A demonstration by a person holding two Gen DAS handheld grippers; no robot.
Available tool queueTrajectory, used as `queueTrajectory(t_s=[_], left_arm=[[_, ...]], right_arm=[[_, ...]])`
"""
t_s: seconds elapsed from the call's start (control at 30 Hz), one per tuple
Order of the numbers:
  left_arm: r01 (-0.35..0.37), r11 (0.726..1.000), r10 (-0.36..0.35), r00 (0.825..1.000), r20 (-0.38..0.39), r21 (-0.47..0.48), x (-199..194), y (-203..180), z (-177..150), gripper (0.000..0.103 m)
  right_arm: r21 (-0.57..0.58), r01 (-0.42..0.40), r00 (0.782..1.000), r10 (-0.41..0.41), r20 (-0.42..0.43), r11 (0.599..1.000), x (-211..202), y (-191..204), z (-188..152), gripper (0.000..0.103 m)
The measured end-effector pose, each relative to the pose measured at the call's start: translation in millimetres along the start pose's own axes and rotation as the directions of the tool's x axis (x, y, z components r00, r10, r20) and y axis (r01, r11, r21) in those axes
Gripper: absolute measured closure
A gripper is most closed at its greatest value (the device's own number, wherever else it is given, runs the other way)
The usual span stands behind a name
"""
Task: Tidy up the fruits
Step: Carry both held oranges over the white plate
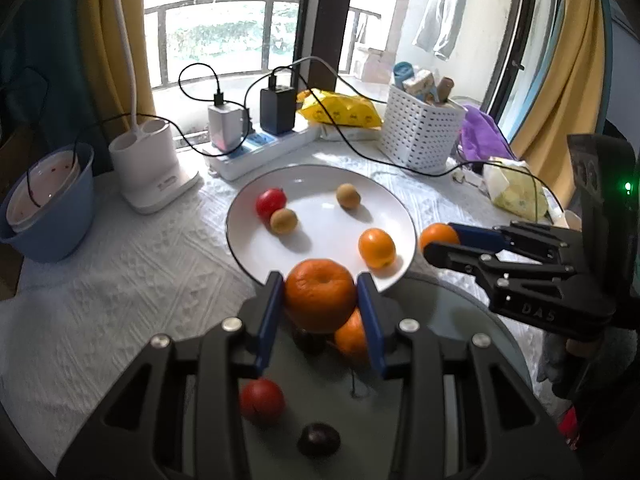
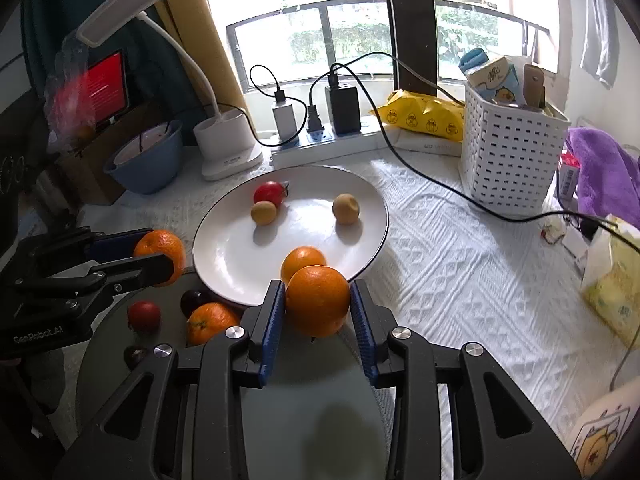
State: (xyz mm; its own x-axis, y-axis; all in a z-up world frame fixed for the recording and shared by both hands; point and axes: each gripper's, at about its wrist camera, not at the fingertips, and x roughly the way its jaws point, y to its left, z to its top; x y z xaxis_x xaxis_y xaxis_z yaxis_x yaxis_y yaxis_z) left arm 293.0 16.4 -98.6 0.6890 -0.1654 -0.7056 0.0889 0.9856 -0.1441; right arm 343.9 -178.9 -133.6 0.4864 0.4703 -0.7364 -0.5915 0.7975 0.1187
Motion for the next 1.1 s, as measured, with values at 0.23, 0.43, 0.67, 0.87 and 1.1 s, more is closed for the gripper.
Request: queueTrajectory(t_s=[0.23,0.43,0.67,0.87,1.1], left_arm=[[0.006,1.000,-0.006,1.000,-0.005,-0.003,16,7,10,0.064],[-0.011,1.000,0.011,1.000,-0.016,0.003,34,17,17,0.064],[-0.014,1.000,0.013,0.999,-0.040,-0.021,52,33,23,0.064],[-0.017,0.999,0.015,0.998,-0.053,-0.047,66,45,30,0.064],[-0.010,0.998,0.007,0.999,-0.050,-0.058,75,53,38,0.064]], right_arm=[[-0.010,0.012,1.000,-0.012,0.000,1.000,11,-7,16,0.067],[-0.025,0.018,1.000,-0.019,-0.005,1.000,24,-7,27,0.067],[-0.034,0.014,1.000,-0.015,-0.017,0.999,45,-6,40,0.067],[-0.035,0.001,1.000,-0.002,-0.029,0.999,61,-3,48,0.067],[-0.040,-0.007,0.998,0.004,-0.060,0.999,81,2,51,0.067]])
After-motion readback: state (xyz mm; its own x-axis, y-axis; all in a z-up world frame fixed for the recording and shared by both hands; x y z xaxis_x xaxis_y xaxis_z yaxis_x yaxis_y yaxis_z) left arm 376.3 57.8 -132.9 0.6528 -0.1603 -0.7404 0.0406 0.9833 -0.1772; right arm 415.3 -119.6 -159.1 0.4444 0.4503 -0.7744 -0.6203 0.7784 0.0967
